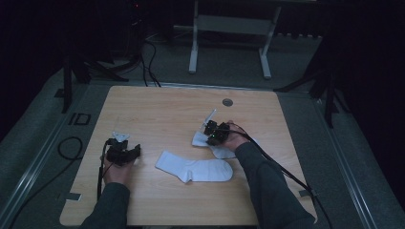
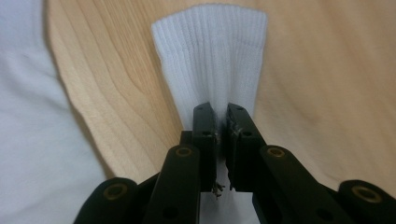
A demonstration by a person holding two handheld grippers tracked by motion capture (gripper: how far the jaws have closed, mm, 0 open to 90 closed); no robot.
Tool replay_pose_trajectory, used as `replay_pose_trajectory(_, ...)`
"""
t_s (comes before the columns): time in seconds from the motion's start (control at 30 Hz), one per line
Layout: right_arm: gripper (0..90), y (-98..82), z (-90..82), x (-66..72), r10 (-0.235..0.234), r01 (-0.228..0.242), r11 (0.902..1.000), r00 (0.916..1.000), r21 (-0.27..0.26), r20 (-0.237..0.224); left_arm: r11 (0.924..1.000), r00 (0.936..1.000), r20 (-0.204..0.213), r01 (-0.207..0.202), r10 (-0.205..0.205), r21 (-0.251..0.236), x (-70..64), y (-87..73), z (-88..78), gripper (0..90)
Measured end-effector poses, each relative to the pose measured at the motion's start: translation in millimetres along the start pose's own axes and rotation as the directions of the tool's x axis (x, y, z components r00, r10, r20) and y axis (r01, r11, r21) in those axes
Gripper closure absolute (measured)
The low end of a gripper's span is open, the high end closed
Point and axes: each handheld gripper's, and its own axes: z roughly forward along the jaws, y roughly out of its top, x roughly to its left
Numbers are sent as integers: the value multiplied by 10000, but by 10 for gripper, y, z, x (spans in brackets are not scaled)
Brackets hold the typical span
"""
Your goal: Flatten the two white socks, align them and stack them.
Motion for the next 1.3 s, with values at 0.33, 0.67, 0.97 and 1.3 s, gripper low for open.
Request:
replay_pose_trajectory(0.33,828,-120,-521,-122,657,-648,9893,9978,-1309,25,10000,10000,-9,2,-2,1,-1,-1,0,408)
replay_pose_trajectory(0.67,827,-194,-995,-117,656,-588,9766,9975,-2067,264,10000,10000,-15,5,-5,-17,-2,-1,1,408)
replay_pose_trajectory(0.97,826,-210,-1261,-36,370,-258,9679,9985,-2501,402,10000,10000,-13,18,-18,-14,-2,0,1,408)
replay_pose_trajectory(1.3,826,-206,-1508,58,136,24,9550,9986,-2964,519,10000,10000,-15,17,-17,-21,-3,-1,1,408)
